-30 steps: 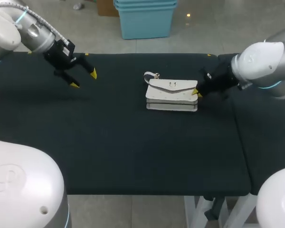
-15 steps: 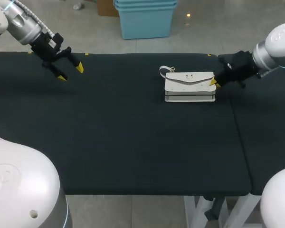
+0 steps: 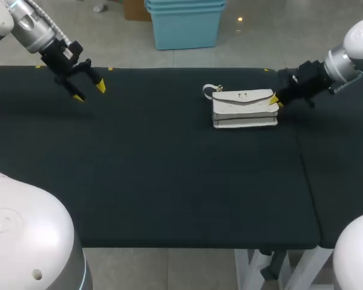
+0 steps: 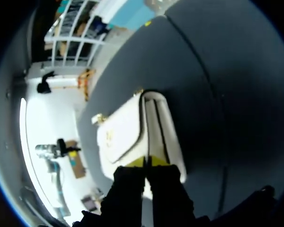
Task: Pick up the bag, open it, inspect its contents, close it, and place it on the opposite side
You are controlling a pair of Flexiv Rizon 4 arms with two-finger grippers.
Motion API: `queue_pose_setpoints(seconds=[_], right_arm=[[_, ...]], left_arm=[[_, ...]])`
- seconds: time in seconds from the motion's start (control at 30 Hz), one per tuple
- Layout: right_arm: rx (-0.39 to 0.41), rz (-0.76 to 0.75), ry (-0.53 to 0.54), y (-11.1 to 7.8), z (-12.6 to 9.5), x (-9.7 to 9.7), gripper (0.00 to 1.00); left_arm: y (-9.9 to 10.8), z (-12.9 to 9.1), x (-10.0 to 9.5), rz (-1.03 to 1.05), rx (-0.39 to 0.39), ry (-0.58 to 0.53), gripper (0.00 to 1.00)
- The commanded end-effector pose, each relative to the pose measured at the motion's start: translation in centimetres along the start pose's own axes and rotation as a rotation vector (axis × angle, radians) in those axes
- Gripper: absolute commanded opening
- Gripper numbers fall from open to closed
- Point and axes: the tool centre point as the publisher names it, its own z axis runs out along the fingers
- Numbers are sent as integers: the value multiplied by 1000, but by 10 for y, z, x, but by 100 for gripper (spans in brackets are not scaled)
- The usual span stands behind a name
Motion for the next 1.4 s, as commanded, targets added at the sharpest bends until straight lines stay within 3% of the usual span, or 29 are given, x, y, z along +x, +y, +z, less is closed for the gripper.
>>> queue_pose_setpoints(seconds=[0.03,0.17,0.57,1.03,1.4], right_arm=[[-24,17,-10,25,-24,-13,0],[-69,17,-26,43,-42,-20,0],[-90,-5,-31,93,-78,-48,0],[-149,5,-70,126,-117,-78,0],[-141,-5,-95,142,-127,-87,0]], left_arm=[[-6,-16,-6,17,-11,-26,100],[-9,-27,-14,25,-12,-36,100],[-19,-44,-30,89,-50,-84,100],[-15,-71,-37,210,-65,-268,100],[-11,-85,-40,219,-57,-310,100]])
